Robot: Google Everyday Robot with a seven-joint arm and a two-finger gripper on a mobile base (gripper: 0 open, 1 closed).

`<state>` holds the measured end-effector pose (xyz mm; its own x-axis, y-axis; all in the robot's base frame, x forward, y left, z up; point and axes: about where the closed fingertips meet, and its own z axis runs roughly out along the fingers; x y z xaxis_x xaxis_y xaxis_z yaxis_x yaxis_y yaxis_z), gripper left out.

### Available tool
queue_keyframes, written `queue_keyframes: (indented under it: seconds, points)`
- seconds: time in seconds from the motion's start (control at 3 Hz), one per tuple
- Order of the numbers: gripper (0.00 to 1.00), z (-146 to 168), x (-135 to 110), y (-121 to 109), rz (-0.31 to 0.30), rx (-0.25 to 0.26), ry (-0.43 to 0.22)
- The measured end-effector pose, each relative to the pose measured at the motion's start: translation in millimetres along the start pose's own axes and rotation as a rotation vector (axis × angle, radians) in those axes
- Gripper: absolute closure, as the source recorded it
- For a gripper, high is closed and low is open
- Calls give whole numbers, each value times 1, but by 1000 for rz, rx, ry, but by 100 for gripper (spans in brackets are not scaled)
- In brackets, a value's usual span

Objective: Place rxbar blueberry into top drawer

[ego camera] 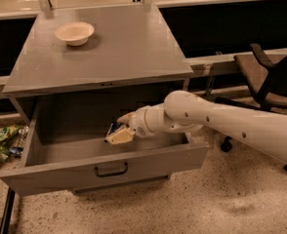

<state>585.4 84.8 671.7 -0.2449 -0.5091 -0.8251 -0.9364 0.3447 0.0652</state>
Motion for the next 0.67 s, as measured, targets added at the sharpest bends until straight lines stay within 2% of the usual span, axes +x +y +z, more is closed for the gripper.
queue_keyframes:
  seconds: [0.33,0.67]
  points:
    - [0,-5,-13,-7,-10,59,-6]
    - [0,-12,-26,-7,-24,88,-40]
